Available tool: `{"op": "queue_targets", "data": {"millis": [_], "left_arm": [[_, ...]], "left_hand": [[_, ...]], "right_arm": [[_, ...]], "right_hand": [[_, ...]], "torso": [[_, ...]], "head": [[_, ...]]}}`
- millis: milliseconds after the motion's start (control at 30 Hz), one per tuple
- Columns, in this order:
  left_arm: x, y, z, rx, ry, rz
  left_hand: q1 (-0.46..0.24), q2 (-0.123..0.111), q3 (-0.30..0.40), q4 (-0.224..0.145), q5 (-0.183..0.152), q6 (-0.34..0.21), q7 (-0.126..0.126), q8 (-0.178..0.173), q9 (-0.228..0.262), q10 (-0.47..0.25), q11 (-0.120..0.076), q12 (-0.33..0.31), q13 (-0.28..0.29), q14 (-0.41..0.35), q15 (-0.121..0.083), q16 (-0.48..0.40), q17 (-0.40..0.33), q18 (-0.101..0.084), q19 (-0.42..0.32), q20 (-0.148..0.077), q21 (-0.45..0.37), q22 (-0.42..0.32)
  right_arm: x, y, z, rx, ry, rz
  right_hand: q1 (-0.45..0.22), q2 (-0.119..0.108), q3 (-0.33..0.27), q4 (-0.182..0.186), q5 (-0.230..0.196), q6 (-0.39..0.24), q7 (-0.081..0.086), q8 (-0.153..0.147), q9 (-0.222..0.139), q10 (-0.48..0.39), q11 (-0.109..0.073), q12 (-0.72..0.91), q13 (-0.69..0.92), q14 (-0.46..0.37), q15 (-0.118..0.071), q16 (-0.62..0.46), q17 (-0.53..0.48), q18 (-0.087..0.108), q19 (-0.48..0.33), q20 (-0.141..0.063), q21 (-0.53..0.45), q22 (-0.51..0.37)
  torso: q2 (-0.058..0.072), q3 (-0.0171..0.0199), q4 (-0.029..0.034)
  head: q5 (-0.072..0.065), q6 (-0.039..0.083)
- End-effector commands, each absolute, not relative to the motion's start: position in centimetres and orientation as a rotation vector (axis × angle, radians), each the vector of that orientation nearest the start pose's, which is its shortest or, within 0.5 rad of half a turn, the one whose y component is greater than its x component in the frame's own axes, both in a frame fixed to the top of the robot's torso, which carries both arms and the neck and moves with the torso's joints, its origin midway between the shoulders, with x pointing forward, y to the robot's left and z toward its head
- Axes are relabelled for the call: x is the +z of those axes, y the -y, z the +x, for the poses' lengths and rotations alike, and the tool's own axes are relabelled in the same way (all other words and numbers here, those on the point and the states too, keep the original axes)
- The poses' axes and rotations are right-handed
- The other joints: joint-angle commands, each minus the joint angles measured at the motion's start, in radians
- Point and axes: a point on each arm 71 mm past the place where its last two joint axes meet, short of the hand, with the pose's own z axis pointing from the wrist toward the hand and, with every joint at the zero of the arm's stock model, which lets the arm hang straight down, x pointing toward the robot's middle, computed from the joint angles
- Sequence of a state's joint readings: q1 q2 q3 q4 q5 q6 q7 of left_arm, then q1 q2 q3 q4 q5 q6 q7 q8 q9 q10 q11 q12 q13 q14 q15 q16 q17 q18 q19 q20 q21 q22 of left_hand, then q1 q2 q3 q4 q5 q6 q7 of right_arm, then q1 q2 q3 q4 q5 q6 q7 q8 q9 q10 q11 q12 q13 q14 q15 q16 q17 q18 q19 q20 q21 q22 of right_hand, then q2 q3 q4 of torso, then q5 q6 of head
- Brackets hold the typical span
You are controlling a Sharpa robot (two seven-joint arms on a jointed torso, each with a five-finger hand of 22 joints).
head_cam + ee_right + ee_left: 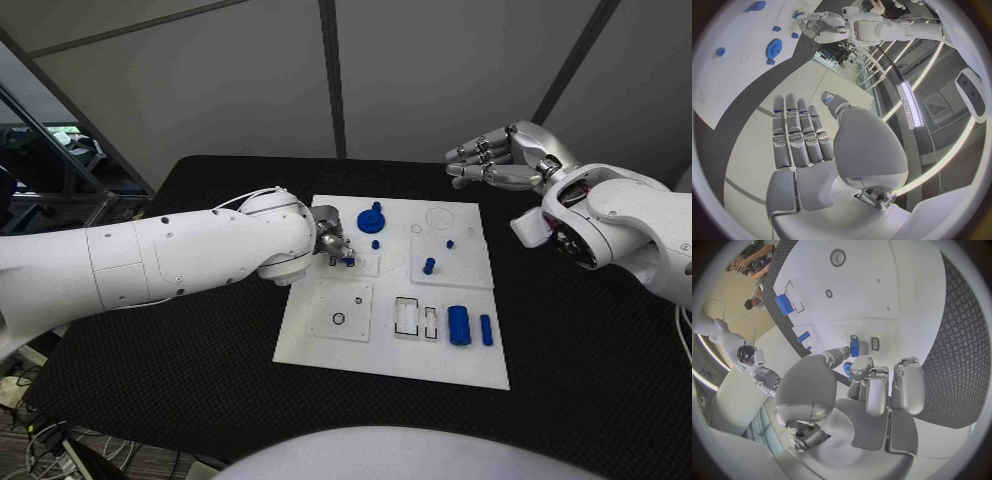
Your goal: Assemble the parts on the task board
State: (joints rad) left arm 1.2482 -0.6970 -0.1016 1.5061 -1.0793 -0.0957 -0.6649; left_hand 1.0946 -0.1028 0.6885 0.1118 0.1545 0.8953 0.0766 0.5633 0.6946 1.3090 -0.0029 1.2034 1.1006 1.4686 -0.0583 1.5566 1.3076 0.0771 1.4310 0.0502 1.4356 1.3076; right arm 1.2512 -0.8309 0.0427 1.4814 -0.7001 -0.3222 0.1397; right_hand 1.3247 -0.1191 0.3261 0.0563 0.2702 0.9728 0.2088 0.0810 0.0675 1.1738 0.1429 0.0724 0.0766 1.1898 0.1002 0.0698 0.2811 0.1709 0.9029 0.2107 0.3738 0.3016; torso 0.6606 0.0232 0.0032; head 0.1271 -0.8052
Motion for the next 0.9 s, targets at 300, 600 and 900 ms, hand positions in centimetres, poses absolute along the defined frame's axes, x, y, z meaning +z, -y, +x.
{"op": "queue_targets", "data": {"millis": [300,600,900], "left_arm": [[-22.11,-16.16,48.19,-0.300,-2.229,-0.227],[-22.18,-15.98,48.06,-0.299,-2.247,-0.204],[-22.26,-15.89,48.17,-0.298,-2.257,-0.193]], "left_hand": [[-0.009,0.002,0.160,-0.154,0.004,-0.002,-0.009,0.009,0.001,-0.005,-0.005,-0.005,-0.003,0.099,-0.008,0.006,0.254,-0.025,0.004,-0.003,0.005,0.029],[-0.012,0.000,0.161,-0.157,0.004,-0.002,-0.009,0.012,0.002,-0.004,-0.005,-0.004,-0.002,0.099,-0.008,0.006,0.254,-0.025,0.006,-0.003,0.006,0.031],[-0.014,-0.001,0.162,-0.158,0.005,-0.002,-0.010,0.013,0.002,-0.005,-0.006,-0.004,-0.003,0.099,-0.008,0.006,0.254,-0.025,0.006,-0.004,0.006,0.031]], "right_arm": [[-12.70,20.58,51.17,1.191,-1.559,0.450],[-12.70,20.49,51.18,1.194,-1.560,0.448],[-12.71,20.37,51.19,1.196,-1.560,0.446]], "right_hand": [[-0.009,-0.002,-0.005,0.001,0.005,-0.004,0.006,-0.005,0.001,-0.006,0.004,-0.002,-0.001,-0.004,0.001,-0.005,-0.001,0.010,0.010,0.001,-0.003,-0.001],[-0.010,-0.001,-0.006,0.003,0.006,-0.004,0.006,-0.005,0.001,-0.006,0.004,-0.002,-0.002,-0.005,0.001,-0.005,-0.002,0.010,0.010,0.001,-0.005,-0.002],[-0.010,-0.001,-0.006,0.003,0.006,-0.004,0.006,-0.005,0.001,-0.006,0.004,-0.002,-0.002,-0.005,0.001,-0.005,-0.002,0.010,0.010,0.001,-0.006,-0.002]], "torso": [[-0.001,0.0007,0.0009],[-0.001,0.0006,0.0002],[-0.001,0.0011,0.0006]], "head": [[-0.001,-0.005],[-0.001,-0.007],[-0.004,-0.004]]}}
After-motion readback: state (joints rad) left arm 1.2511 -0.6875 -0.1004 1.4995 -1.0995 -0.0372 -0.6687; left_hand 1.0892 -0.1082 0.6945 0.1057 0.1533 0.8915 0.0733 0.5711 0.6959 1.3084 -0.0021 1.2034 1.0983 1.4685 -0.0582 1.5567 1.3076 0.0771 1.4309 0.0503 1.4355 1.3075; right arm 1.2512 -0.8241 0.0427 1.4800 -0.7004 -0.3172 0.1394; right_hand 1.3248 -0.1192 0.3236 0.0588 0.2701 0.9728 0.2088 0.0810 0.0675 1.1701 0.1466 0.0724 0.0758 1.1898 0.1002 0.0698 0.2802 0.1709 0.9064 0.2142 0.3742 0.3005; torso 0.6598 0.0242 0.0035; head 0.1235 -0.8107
